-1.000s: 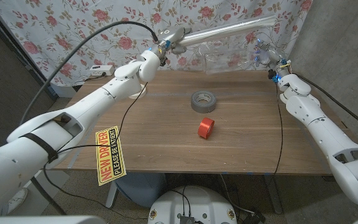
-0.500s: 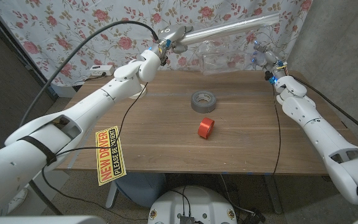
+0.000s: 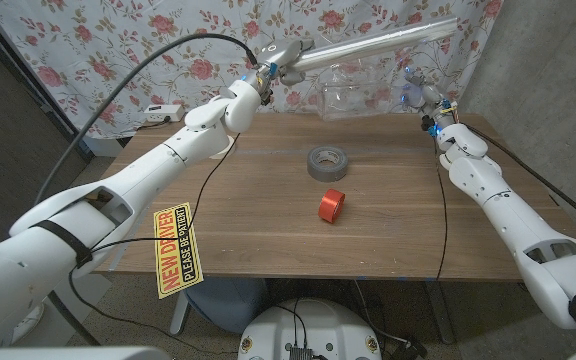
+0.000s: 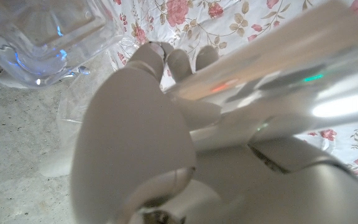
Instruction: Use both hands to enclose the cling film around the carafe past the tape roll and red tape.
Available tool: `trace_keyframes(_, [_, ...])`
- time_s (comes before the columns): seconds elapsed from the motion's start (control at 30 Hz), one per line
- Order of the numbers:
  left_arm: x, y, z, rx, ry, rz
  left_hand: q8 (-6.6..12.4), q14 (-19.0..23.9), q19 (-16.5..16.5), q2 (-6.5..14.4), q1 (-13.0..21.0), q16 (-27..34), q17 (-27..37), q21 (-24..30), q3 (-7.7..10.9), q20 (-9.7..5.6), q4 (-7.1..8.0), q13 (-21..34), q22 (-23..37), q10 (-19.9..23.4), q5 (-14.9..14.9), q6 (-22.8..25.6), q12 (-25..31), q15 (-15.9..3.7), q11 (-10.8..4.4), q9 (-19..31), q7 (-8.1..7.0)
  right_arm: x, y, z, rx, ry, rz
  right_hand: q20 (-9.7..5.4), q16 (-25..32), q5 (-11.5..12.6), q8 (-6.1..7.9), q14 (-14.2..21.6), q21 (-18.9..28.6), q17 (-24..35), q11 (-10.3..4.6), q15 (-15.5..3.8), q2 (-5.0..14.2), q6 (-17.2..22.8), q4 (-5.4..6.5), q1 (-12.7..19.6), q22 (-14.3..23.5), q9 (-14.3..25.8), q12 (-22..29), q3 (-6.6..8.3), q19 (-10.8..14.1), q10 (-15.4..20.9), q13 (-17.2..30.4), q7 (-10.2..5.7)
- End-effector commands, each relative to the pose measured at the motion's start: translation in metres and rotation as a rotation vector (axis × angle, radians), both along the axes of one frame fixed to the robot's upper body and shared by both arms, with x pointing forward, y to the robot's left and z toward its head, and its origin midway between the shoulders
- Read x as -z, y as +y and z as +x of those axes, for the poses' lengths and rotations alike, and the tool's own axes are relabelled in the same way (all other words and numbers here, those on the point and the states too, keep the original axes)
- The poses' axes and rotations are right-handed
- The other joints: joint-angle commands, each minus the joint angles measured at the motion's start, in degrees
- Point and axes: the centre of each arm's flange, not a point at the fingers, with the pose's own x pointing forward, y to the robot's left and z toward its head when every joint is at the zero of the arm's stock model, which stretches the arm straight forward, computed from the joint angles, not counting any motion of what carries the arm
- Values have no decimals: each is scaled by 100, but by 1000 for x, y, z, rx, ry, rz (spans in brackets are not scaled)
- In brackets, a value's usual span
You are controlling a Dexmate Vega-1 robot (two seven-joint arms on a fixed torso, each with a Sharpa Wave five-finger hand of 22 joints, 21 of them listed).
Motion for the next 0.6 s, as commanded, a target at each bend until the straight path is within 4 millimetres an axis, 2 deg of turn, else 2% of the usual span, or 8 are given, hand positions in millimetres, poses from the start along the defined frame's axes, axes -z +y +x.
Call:
trace_keyframes(0.03, [1,-12,-5,37,-21,16,53,374,24,59,31,54,28,48,-14,-6,-9,21,32,66,42,6,1328,-250,-46,40,12,3,10,5,-10,9,14,-806,1590,-7,-4,1740,-1,28,-508,-2232,887,131,5,843,2,13,29,19,-265,525,-1,155])
trace_keyframes(0.3, [5,-23,-4,75,0,24,61,373,21,61,28,60,1,35,-32,-7,-6,22,23,72,42,-15,1331,-250,-47,32,11,4,16,9,-16,20,16,-805,1592,-6,-3,1737,-1,28,-511,-2232,887,134,6,841,6,12,39,20,-275,524,-2,146])
trace_keyframes(0.4, [10,-25,-6,54,-11,84,46,342,21,60,23,34,-29,29,-42,-16,-3,22,7,71,38,-29,1331,-249,-47,10,6,4,18,11,-13,23,18,-806,1593,-7,-3,1735,-7,27,-508,-2232,888,141,6,841,-3,6,49,21,-281,520,11,150])
trace_keyframes(0.6, [11,-27,-7,74,-1,52,60,364,8,65,34,85,20,15,-33,-12,-8,21,14,63,49,-42,1328,-251,-45,21,11,3,22,13,-8,21,34,-806,1593,-9,-5,1729,-10,27,-513,-2232,890,139,6,841,-7,4,68,22,-286,493,48,147])
